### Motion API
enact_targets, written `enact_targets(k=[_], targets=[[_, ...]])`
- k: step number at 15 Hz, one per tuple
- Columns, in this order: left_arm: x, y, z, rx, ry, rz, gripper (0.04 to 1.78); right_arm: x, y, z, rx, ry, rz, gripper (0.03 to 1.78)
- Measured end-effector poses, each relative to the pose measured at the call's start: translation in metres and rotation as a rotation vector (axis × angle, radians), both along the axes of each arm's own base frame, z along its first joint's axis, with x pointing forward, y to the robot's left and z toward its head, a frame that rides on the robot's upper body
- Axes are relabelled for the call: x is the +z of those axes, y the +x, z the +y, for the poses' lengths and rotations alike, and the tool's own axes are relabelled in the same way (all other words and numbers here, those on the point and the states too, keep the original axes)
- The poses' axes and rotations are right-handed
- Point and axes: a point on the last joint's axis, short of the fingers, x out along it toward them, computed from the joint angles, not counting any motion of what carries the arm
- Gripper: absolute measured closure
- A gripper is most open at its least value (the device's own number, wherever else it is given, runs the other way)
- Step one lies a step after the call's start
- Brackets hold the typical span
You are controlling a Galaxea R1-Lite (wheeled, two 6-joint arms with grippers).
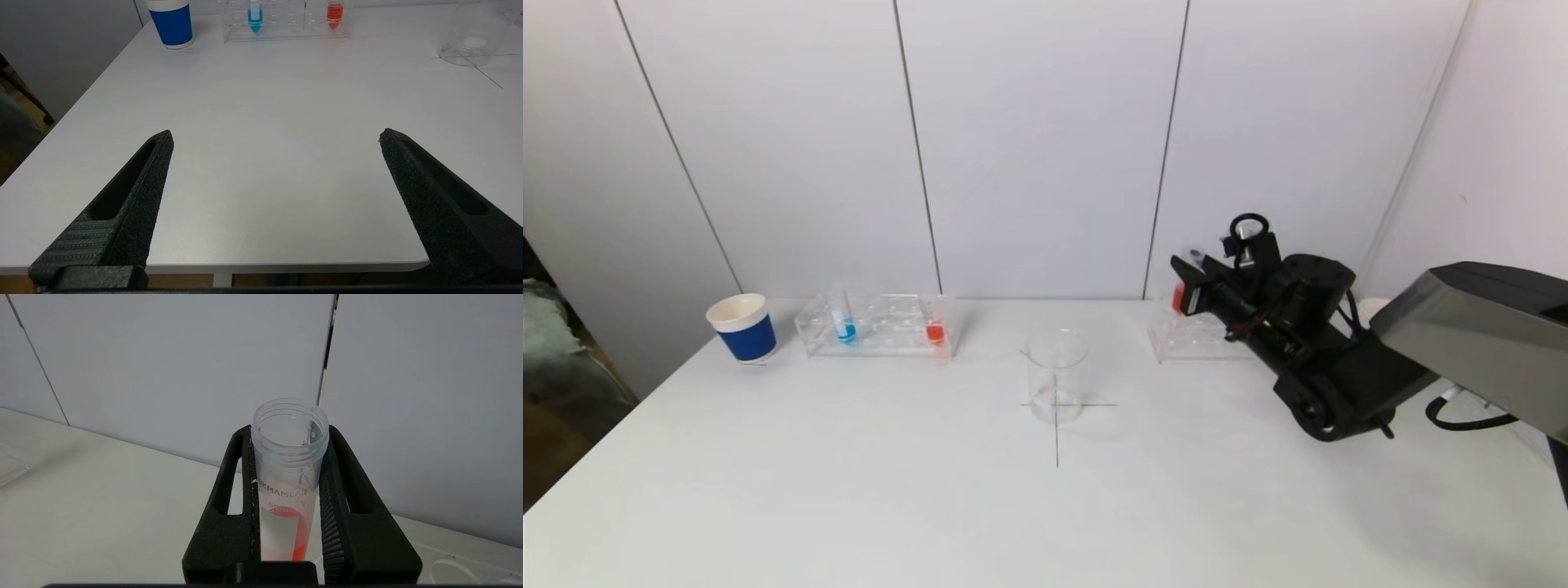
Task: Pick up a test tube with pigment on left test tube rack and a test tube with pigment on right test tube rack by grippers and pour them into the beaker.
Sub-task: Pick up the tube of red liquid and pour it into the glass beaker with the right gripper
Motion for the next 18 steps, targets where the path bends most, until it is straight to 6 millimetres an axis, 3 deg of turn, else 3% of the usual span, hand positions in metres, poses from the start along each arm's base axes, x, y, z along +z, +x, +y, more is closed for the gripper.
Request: enact_targets(k=[10, 18], targets=[[0.000, 0.000, 0.000, -0.001, 0.000, 0.000, 0.06, 0.067, -0.020, -0.002, 0.016, -0.035, -0.066, 1.34], [0.000, 0.000, 0.000, -0.001, 0.000, 0.000, 0.06, 0.121, -0.052, 0.005, 0.031, -0.184, -0.172, 1.34]])
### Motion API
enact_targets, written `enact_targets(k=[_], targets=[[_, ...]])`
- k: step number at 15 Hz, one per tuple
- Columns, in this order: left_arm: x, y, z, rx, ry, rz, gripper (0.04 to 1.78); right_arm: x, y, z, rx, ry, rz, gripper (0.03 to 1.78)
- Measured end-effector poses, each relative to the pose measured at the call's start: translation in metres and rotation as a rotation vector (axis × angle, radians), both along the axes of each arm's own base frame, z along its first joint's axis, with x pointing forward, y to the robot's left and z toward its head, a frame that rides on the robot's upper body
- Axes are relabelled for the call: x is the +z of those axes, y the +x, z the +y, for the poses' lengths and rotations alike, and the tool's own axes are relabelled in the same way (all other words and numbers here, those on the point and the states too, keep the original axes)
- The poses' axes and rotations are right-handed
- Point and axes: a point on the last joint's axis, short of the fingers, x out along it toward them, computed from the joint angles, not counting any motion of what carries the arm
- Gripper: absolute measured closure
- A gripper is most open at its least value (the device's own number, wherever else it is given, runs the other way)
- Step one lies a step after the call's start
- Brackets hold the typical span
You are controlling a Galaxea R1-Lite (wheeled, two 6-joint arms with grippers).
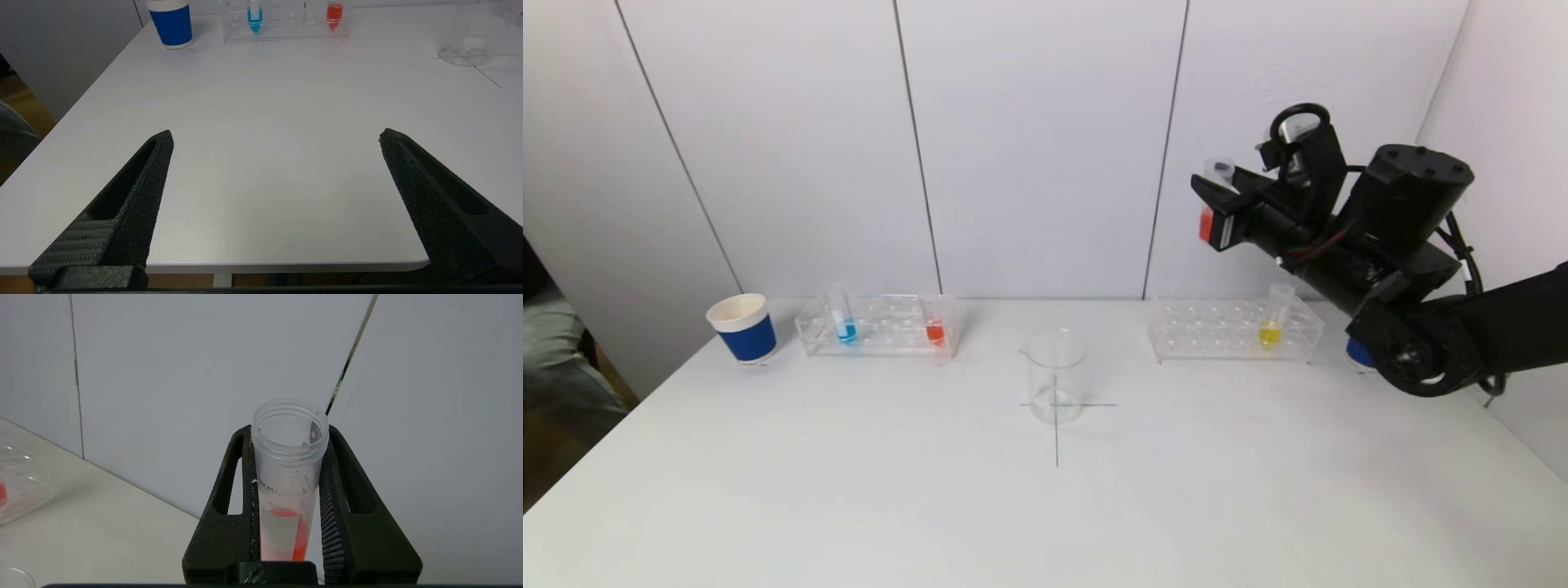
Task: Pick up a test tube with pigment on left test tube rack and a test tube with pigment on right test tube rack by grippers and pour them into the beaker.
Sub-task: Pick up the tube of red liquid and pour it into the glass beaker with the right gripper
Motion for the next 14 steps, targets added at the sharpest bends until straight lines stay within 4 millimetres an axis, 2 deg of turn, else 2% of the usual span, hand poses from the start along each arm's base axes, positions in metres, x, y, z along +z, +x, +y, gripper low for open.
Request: enact_targets(k=[6, 11, 14], targets=[[0.000, 0.000, 0.000, 0.000, 0.000, 0.000, 0.06, 0.028, -0.023, 0.017, 0.079, -0.156, -0.066, 1.34], [0.000, 0.000, 0.000, 0.000, 0.000, 0.000, 0.06, 0.037, -0.035, 0.029, 0.103, -0.328, -0.082, 1.34], [0.000, 0.000, 0.000, 0.000, 0.000, 0.000, 0.06, 0.034, -0.037, 0.034, 0.109, -0.450, -0.106, 1.34]])
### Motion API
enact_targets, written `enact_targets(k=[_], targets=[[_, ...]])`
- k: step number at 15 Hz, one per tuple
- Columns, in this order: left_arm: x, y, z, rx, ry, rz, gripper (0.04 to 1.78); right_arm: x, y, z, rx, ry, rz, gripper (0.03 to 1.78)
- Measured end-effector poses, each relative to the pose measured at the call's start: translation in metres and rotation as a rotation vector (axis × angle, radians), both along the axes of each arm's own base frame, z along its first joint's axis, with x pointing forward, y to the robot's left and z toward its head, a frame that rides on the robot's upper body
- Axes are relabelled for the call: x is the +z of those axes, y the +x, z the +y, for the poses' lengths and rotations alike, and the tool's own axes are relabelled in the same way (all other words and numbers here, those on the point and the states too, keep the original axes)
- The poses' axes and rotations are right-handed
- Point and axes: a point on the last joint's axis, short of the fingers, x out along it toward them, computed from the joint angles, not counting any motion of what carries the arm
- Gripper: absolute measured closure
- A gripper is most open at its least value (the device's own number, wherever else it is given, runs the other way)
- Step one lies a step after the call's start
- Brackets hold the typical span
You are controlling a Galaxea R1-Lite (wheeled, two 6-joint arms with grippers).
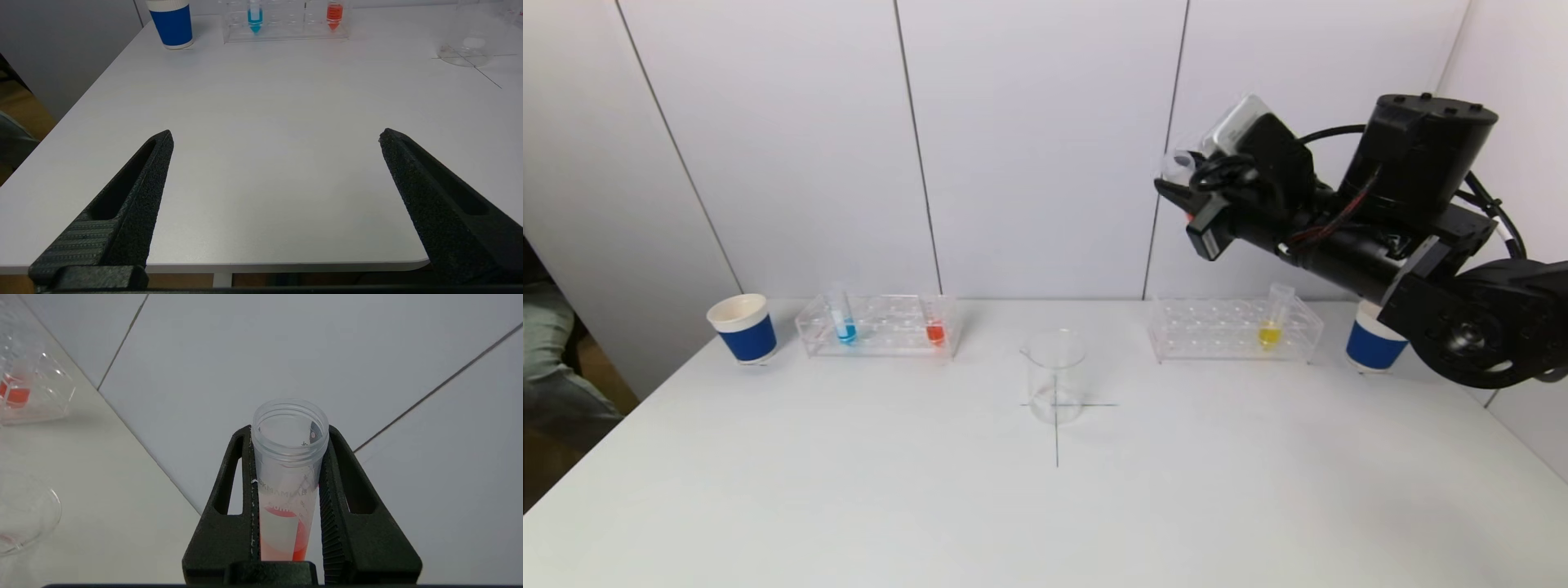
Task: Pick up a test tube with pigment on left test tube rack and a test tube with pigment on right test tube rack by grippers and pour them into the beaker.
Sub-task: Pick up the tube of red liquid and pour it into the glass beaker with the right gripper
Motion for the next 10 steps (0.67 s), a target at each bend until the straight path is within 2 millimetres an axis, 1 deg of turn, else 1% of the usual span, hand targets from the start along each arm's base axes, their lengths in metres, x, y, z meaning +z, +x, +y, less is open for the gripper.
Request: enact_targets(k=[3, 10], targets=[[0.000, 0.000, 0.000, 0.000, 0.000, 0.000, 0.06, -0.003, 0.001, 0.002, -0.002, -0.082, -0.039, 1.34], [0.000, 0.000, 0.000, 0.000, 0.000, 0.000, 0.06, -0.009, -0.003, 0.018, 0.033, -0.212, -0.100, 1.34]])
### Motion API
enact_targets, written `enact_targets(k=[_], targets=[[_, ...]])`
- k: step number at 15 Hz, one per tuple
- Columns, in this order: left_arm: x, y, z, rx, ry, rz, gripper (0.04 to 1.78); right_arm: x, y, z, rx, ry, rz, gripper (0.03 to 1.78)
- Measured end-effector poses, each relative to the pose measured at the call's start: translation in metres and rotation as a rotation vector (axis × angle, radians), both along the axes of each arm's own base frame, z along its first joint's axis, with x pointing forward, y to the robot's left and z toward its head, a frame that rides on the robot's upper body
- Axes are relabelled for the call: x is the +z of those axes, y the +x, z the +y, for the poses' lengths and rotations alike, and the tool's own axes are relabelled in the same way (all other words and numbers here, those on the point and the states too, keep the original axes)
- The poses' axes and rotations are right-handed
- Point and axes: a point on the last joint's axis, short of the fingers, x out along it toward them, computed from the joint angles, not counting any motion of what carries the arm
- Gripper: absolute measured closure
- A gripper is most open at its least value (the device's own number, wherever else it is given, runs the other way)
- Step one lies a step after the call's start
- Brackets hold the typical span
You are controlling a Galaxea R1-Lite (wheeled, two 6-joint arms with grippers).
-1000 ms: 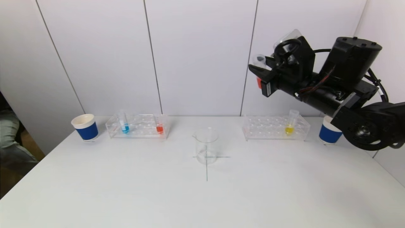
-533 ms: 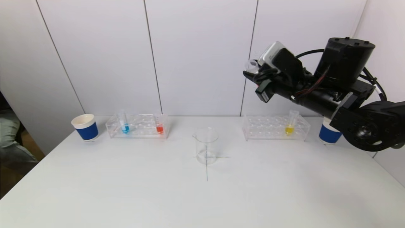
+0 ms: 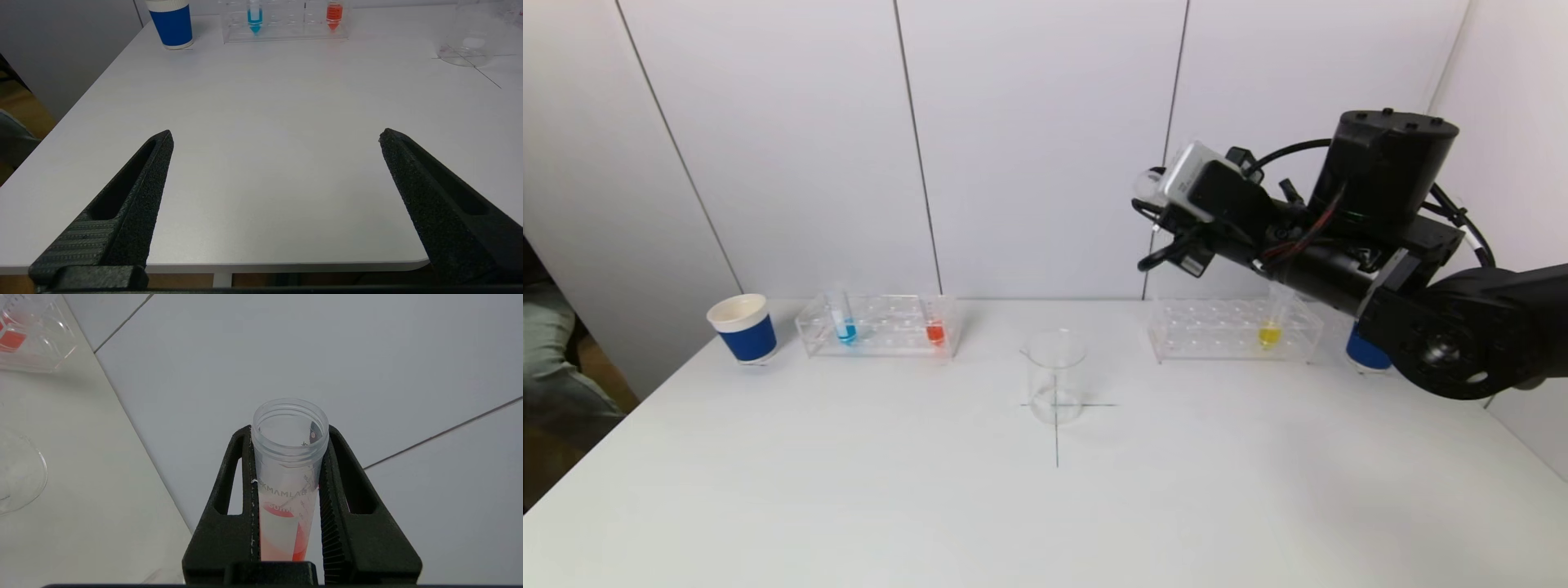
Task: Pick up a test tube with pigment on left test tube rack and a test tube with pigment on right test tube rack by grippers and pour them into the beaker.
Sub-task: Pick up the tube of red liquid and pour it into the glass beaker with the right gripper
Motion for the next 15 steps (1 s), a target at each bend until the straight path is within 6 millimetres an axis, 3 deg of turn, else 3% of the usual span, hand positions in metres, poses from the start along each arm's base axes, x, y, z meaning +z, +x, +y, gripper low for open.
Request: enact_targets(k=[7, 15], targets=[[0.000, 0.000, 0.000, -0.001, -0.001, 0.000, 0.06, -0.005, -0.008, 0.011, 0.032, -0.055, -0.033, 1.34], [0.000, 0.000, 0.000, -0.001, -0.001, 0.000, 0.06, -0.024, 0.002, 0.018, 0.056, -0.100, -0.059, 1.34]])
